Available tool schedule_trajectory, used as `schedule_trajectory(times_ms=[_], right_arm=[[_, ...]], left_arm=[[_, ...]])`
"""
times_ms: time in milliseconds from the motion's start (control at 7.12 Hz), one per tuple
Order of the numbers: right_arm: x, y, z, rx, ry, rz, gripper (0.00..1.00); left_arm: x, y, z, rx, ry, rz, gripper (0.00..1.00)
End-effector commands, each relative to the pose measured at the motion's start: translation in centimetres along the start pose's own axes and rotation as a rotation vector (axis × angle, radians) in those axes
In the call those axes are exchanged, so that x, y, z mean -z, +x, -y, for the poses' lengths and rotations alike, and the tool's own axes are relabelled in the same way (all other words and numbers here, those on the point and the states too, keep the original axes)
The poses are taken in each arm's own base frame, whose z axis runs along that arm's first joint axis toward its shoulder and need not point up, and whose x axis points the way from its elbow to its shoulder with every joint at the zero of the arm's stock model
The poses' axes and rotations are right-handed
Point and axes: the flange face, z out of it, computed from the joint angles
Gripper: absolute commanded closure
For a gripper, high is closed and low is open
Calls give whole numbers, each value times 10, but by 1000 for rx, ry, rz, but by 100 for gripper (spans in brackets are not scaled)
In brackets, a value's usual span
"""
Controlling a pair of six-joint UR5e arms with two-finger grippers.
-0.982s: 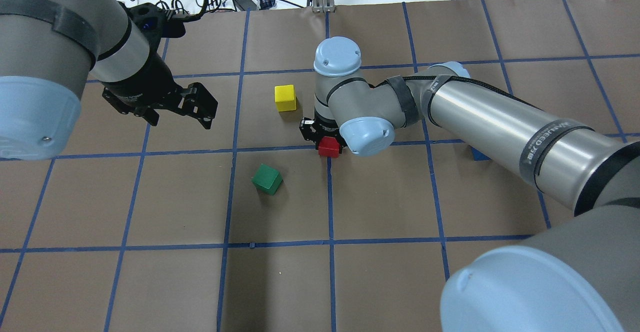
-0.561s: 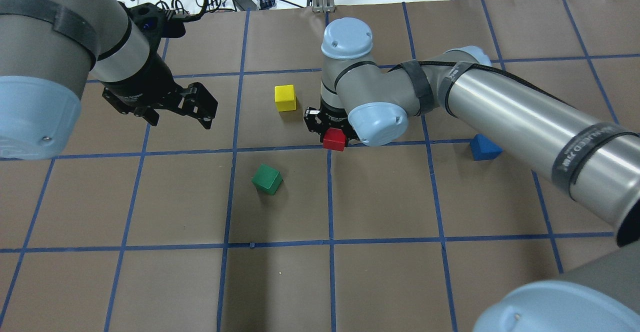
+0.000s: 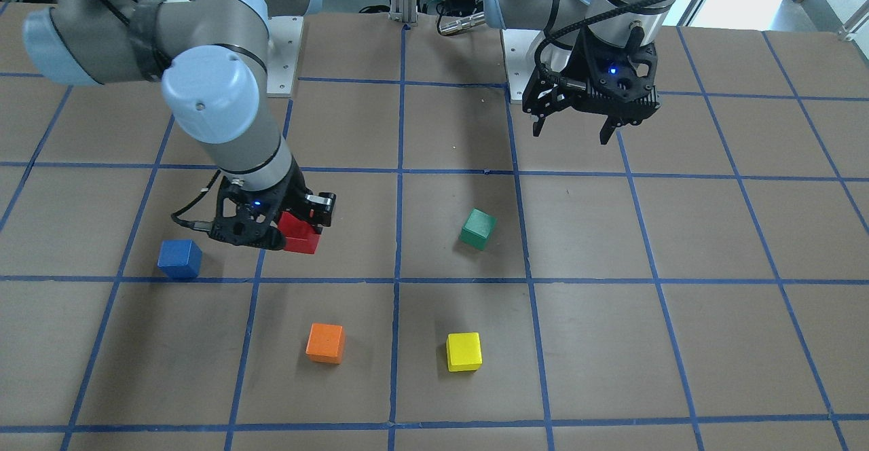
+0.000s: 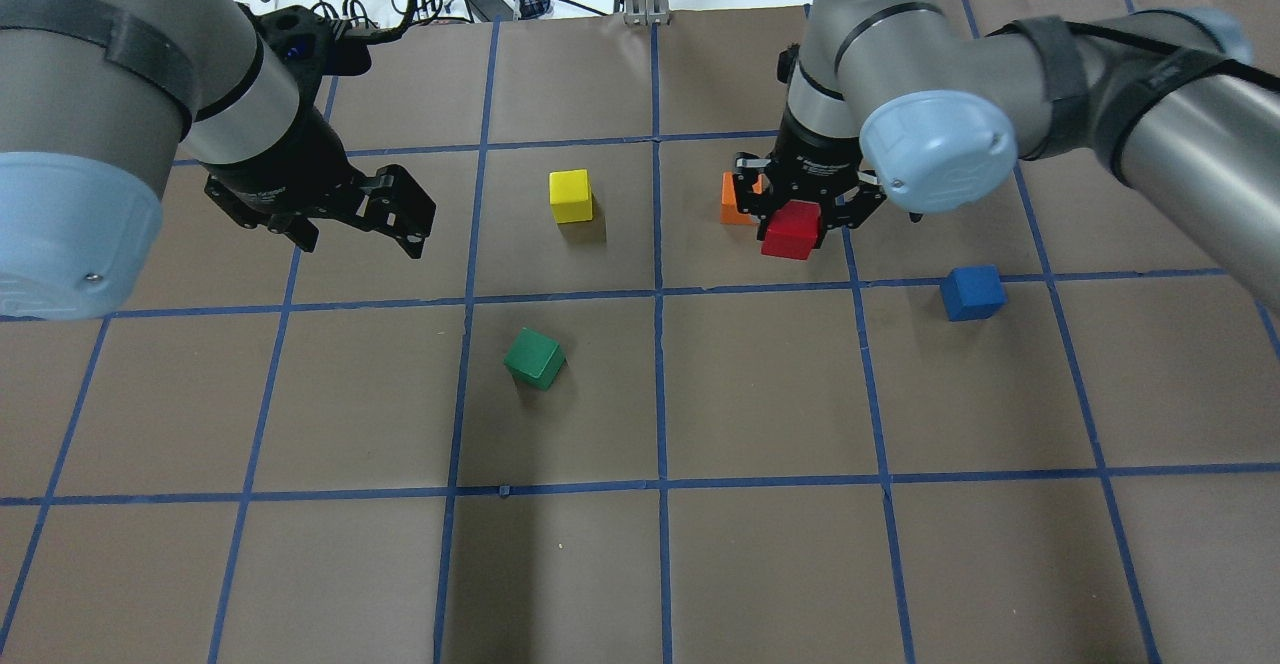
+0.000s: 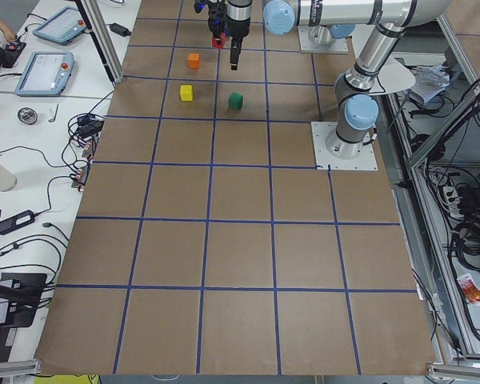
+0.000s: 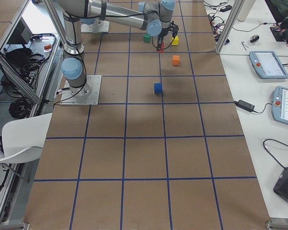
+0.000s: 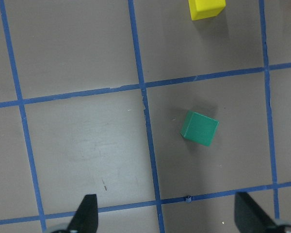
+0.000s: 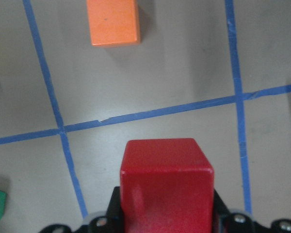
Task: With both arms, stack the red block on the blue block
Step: 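Lift the red cube with the right gripper and carry it above the blue cube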
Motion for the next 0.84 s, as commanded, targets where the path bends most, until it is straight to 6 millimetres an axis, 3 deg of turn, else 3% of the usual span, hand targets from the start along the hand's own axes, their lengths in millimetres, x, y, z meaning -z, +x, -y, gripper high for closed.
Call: schedule_trajectory(times_ms=[0, 421, 702], right_arm=[[6, 55, 0, 101, -33, -40, 100], [-3, 151, 9, 214, -64, -54, 100], [-16, 200, 17, 273, -39, -41, 100]], left_arm=[[0, 0, 0, 0, 0, 0, 0], [0, 0, 0, 2, 0, -1, 0], [0, 0, 0, 2, 0, -2, 0]])
